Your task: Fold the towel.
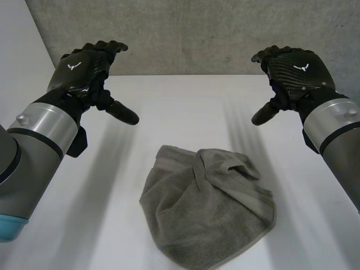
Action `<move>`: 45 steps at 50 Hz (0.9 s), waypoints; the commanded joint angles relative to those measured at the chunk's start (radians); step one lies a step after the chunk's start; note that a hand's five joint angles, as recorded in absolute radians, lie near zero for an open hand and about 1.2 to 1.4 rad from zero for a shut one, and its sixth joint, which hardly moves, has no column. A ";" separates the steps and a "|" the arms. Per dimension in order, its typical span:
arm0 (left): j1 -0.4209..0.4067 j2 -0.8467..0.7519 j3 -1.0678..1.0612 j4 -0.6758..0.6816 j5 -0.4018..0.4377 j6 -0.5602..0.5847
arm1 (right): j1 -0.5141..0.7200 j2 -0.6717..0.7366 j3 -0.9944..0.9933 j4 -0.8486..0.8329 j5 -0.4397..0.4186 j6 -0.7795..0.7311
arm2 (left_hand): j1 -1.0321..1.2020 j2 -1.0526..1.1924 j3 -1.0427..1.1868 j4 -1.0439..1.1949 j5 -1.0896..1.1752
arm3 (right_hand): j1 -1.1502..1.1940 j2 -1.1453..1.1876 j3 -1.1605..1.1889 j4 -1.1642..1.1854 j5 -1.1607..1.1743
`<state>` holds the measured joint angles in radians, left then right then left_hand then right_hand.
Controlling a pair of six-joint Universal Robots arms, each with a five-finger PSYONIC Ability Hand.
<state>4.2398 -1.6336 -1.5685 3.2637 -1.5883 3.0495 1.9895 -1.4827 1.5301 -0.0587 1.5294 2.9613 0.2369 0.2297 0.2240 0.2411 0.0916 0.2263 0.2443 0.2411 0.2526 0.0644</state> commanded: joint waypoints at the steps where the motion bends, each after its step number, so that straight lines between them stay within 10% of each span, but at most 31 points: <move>1: -0.015 -0.009 -0.001 -0.016 0.011 0.000 | -0.012 0.008 -0.028 0.039 -0.070 -0.062 | 0.021 0.028 0.033 0.016 -0.009 | -0.052 -0.070 -0.067 -0.078 -0.064; 11: -0.144 -0.149 -0.033 -0.064 0.022 0.116 | -0.028 0.140 -0.005 0.230 -0.245 -0.378 | 0.053 0.060 0.066 0.049 0.024 | -0.052 -0.070 -0.067 -0.078 -0.064; 25: -0.225 -0.367 -0.028 -0.114 0.013 0.319 | -0.012 0.144 0.260 -0.113 -0.403 -0.430 | 0.073 0.080 0.086 0.069 0.044 | 0.105 0.087 0.090 0.079 0.092; 33: -0.228 -0.448 0.021 -0.096 0.016 0.318 | -0.012 0.229 0.259 -0.139 -0.405 -0.559 | 0.665 0.672 0.677 0.660 0.635 | 0.651 0.633 0.637 0.625 0.639; 35: -0.228 -0.462 0.027 -0.096 0.014 0.318 | -0.014 0.237 0.240 -0.138 -0.400 -0.582 | 0.837 0.844 0.850 0.833 0.808 | 1.133 1.115 1.118 1.107 1.121; 37: -0.228 -0.473 0.033 -0.096 0.014 0.318 | -0.015 0.237 0.233 -0.138 -0.400 -0.571 | 1.158 1.165 1.170 1.153 1.128 | 1.170 1.152 1.155 1.143 1.157; 45: -0.196 -0.372 0.045 -0.104 0.008 0.284 | -0.017 0.122 0.210 -0.113 -0.387 -0.398 | 1.159 1.167 1.172 1.155 1.130 | 1.170 1.152 1.155 1.144 1.157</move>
<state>4.0183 -2.0913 -1.5265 3.1665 -1.5783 3.3614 1.9720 -1.2657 1.7568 -0.1966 1.1311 2.4387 1.3226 1.3456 1.3674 1.3508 1.1769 1.3049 1.3305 1.3278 1.3292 1.1649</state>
